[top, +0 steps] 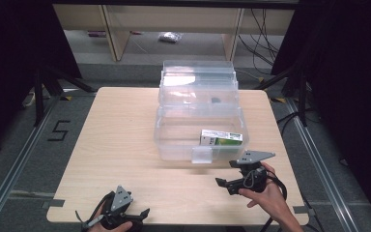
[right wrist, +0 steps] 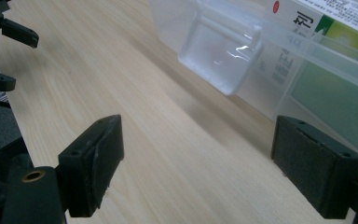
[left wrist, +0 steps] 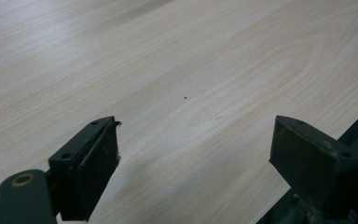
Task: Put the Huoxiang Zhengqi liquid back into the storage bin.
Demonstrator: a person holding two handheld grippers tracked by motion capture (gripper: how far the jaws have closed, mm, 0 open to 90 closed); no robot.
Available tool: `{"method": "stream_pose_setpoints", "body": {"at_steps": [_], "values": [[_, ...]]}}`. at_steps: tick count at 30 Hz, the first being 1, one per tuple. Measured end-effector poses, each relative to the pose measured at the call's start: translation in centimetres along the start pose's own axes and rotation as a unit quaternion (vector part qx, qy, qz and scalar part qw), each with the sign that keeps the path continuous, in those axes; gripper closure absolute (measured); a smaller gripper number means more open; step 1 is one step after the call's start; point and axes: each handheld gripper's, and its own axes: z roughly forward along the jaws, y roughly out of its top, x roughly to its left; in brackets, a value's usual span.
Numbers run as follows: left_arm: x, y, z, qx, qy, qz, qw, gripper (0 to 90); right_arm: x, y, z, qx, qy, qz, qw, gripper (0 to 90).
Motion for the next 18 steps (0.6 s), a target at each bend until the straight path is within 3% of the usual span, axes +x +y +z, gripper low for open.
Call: {"method": "stream_pose_setpoints", "body": {"at_steps": [1, 2, 3, 5, 7, 12, 13, 14, 18], "values": [[0.0, 0.0, 0.0, 0.0, 0.0, 0.0, 1.0, 14.7, -0.1, -0.1, 0.0, 0.002, -0.001, -0.006, 1.0, 18.0], [0.0, 0.0, 0.0, 0.0, 0.0, 0.001, 1.0, 14.8, 0.3, -0.3, -0.1, 0.005, 0.0, 0.012, 0.9999, 18.0], [0.1, 0.0, 0.0, 0.004, 0.0, 0.005, 1.0, 14.8, 0.0, -0.5, 0.0, -0.001, -0.004, -0.01, 0.9999, 18.0], [0.0, 0.0, 0.0, 0.004, -0.001, 0.005, 1.0, 14.8, 0.2, -0.7, 0.0, 0.003, 0.0, -0.002, 1.0, 18.0], [0.0, 0.0, 0.0, 0.003, -0.001, 0.005, 1.0, 14.8, 0.1, -1.0, 0.0, 0.001, 0.002, -0.011, 0.9999, 18.0], [-0.1, 0.0, 0.0, -0.001, -0.001, 0.001, 1.0, 14.7, 0.5, -1.8, -0.1, 0.003, 0.001, 0.005, 1.0, 18.2], [-0.1, 0.0, 0.0, -0.001, -0.001, 0.001, 1.0, 14.8, 0.5, -2.1, -0.1, 0.002, 0.005, -0.002, 1.0, 18.2], [-0.1, 0.0, 0.0, -0.003, -0.001, 0.0, 1.0, 14.8, 0.8, -2.3, -0.2, 0.01, 0.006, 0.013, 0.9998, 18.2], [-0.1, 0.0, -0.1, -0.001, -0.006, 0.0, 1.0, 14.8, 0.9, -2.9, -0.1, 0.012, 0.009, 0.011, 0.9998, 18.3]]}}
